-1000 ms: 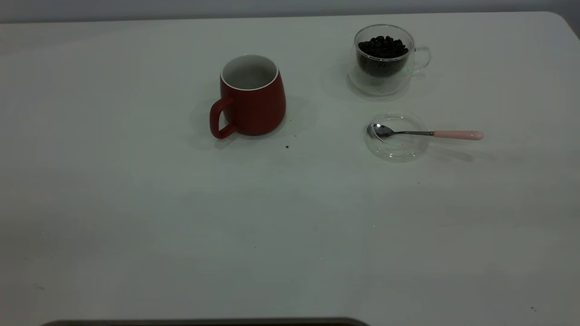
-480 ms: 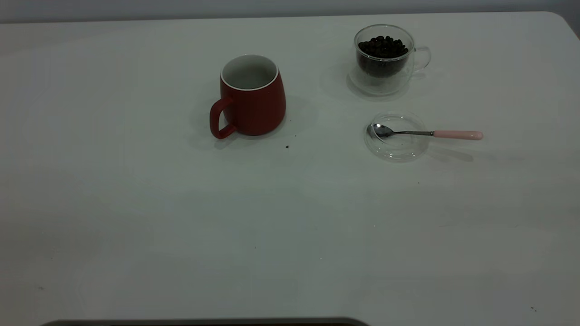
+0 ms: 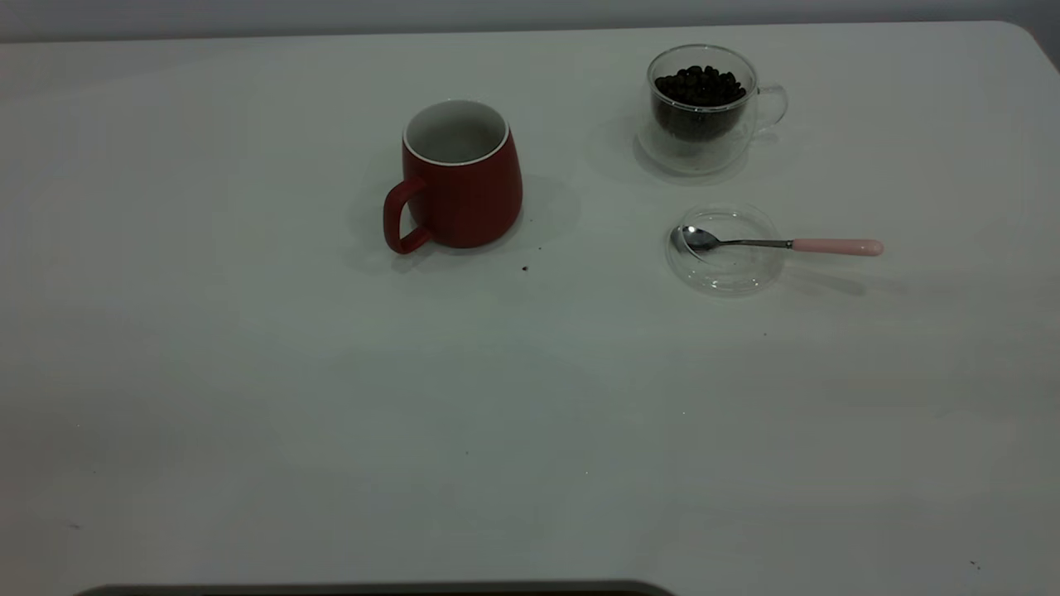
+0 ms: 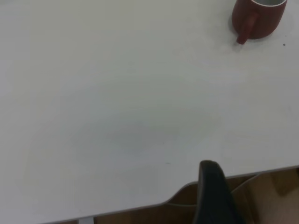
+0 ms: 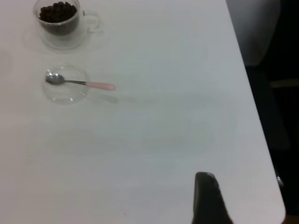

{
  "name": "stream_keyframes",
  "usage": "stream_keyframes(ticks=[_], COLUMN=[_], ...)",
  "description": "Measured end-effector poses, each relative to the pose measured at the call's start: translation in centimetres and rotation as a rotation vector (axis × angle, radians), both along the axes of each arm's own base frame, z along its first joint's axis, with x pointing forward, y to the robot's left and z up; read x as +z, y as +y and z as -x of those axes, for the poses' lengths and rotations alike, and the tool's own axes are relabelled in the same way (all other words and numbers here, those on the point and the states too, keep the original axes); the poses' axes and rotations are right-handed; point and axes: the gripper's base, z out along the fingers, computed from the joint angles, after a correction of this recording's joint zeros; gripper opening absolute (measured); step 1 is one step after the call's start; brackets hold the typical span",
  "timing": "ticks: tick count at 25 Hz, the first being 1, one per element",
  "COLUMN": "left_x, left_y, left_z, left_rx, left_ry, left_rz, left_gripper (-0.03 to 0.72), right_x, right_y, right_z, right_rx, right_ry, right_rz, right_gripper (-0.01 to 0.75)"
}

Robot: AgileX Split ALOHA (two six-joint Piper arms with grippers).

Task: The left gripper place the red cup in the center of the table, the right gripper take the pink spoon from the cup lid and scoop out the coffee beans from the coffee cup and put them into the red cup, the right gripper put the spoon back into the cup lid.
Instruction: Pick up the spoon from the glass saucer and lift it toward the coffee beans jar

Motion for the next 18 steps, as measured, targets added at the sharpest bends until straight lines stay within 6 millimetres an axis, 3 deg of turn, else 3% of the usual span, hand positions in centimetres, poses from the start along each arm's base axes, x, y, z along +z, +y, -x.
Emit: stream_keyframes(ticks=[4, 8, 12, 18], left_x=[0.0, 0.0, 0.0, 0.0], left_y=[0.0, 0.0, 0.0, 0.0], left_z=[0.0, 0.0, 0.0, 0.0], left_rx=[0.0, 0.0, 0.0, 0.0], left_ry=[0.0, 0.0, 0.0, 0.0], left_rz=[0.0, 0.0, 0.0, 0.0], left_gripper=[0.492, 0.492, 0.492, 0.492], right_x=[0.8, 3.5, 5.4, 4.0], right_y=[0.3, 0.8, 1.2, 2.1], right_z=[-0.5, -3.2, -8.0, -15.4], right_rx=[0.045, 0.121, 0.166, 0.268], right_ry=[-0.006, 0.014, 0.141, 0.307], right_rz=[-0.01, -0.041, -0.161, -0.358], right_gripper=[0.52, 0.617, 0.687, 0.705])
